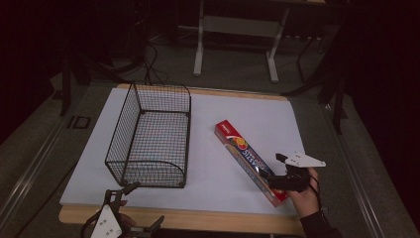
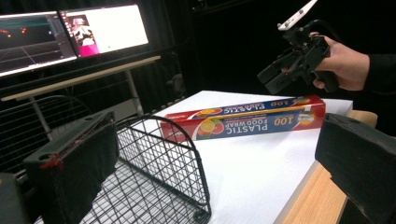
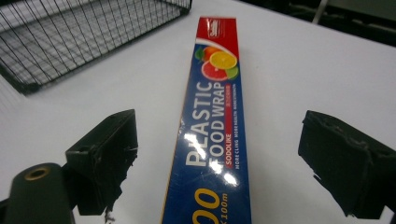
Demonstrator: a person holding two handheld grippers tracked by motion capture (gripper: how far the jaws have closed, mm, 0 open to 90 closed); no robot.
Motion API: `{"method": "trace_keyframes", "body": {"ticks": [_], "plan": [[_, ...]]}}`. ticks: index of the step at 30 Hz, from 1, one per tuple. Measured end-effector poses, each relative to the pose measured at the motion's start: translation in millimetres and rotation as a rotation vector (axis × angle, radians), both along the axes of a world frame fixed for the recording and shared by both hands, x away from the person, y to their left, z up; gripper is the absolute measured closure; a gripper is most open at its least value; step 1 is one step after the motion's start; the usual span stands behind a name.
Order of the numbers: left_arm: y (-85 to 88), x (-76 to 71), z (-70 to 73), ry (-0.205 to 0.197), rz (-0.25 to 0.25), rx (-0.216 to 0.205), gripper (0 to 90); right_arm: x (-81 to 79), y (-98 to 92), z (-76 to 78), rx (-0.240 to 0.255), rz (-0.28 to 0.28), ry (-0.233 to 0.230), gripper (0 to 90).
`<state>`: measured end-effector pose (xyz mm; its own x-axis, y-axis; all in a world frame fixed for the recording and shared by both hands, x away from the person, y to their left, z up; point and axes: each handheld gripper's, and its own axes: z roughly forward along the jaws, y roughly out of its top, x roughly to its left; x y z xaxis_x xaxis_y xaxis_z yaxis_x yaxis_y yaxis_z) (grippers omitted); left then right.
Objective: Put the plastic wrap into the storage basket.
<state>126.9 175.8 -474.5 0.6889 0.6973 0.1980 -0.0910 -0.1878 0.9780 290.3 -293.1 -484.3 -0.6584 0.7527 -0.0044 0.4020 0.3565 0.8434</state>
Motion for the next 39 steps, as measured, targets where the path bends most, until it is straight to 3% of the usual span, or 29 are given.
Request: {"method": "trace_keyframes", "body": {"ticks": [4, 8, 11, 18, 27, 35, 39], "plan": [[0.2, 0.2, 0.1, -0.001, 0.0, -0.002, 0.2, 6.9, 6.4, -0.5, -0.055, 0.012, 0.077, 12.9], [-0.3, 0.1, 0.0, -0.005, 0.002, 0.0, 0.2, 16.0, 15.0, -5.9, -0.121, 0.019, 0.187, 11.4], [-0.8, 0.3, -0.2, -0.002, 0.005, 0.005, 0.2, 21.2, 21.1, -9.4, -0.148, 0.018, 0.221, 11.0], [-0.1, 0.1, 0.2, -0.004, 0.023, 0.006, 0.2, 36.9, 33.0, -12.2, -0.227, -0.024, 0.272, 10.5], [0.6, -1.8, 1.4, -0.005, 0.037, 0.008, 0.2, 56.5, 48.7, -8.3, -0.287, -0.007, 0.346, 10.5], [0.8, -3.5, 2.1, -0.005, 0.019, 0.005, 0.2, 70.1, 63.2, -10.5, -0.376, 0.001, 0.358, 13.8], [1.3, -3.0, 2.0, 0.0, 0.022, 0.005, 0.2, 75.3, 71.5, -10.5, -0.388, -0.026, 0.389, 15.8]]}}
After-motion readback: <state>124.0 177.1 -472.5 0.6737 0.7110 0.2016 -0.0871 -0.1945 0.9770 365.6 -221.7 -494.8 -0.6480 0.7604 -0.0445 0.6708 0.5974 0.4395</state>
